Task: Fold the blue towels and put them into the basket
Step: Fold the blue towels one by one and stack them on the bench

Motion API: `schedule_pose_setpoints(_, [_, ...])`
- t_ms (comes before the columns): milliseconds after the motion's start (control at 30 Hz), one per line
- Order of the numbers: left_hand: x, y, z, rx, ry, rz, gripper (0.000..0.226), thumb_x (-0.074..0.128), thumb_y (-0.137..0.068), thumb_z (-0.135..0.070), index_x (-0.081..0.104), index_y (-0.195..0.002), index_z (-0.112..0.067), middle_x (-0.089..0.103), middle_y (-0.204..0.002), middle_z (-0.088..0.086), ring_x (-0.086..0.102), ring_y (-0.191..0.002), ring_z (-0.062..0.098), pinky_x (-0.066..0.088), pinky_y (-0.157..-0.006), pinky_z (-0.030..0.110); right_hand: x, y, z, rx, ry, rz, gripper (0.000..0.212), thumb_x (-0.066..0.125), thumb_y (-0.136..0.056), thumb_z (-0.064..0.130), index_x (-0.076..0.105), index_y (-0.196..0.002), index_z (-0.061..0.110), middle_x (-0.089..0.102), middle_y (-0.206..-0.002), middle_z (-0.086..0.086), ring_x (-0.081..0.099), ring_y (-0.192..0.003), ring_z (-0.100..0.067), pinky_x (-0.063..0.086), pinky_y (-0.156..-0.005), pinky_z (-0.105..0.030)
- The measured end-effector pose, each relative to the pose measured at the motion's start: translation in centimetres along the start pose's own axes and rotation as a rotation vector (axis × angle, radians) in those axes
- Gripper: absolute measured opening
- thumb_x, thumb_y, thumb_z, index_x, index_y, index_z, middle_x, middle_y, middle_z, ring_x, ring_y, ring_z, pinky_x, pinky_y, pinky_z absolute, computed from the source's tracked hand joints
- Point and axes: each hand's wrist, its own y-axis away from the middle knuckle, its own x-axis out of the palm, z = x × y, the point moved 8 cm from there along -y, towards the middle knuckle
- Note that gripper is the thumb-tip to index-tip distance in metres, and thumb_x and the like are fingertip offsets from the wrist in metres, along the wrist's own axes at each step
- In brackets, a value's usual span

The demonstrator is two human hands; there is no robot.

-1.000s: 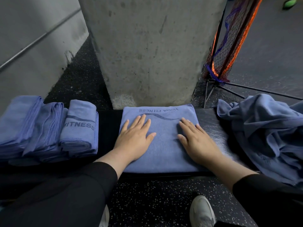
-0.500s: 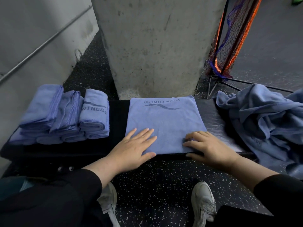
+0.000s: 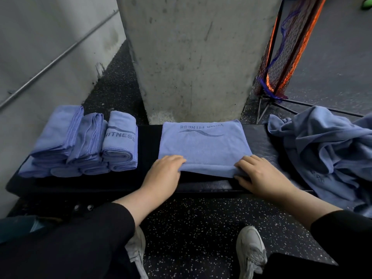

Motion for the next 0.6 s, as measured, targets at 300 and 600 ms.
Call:
schedule_pose_setpoints(300, [-4.4,1.0,2.8,-0.154,0.11,0.18,0.021,0.055,-0.098,-0.014,0.06,-0.081,-0.027,0.058,-0.073,-0.006,0.051,-0.067,0.011,0.037,-0.059,0.028,-3.6,0.8,-1.7,0.146,-0.252,0.048,0.012,0.063,-0.083,0.012,0.065,-0.089,0.022,0.068,-0.086,0.007,0.062,-0.081,-0.014,0.051,-0.077,-0.033])
schedule_pose_setpoints(600, [-5.9,0.4,4.0,-0.248,0.237,0.315,0.023,0.069,-0.089,-0.026,0.061,-0.074,-0.01,0.06,-0.064,0.001,0.066,-0.059,0.02,0.058,-0.068,0.043,-6.1,-0.4,-3.0,0.363,-0.495,0.223,0.029,0.071,-0.09,0.023,0.058,-0.064,0.022,0.05,-0.052,0.014,0.039,-0.051,0.0,0.034,-0.052,-0.019])
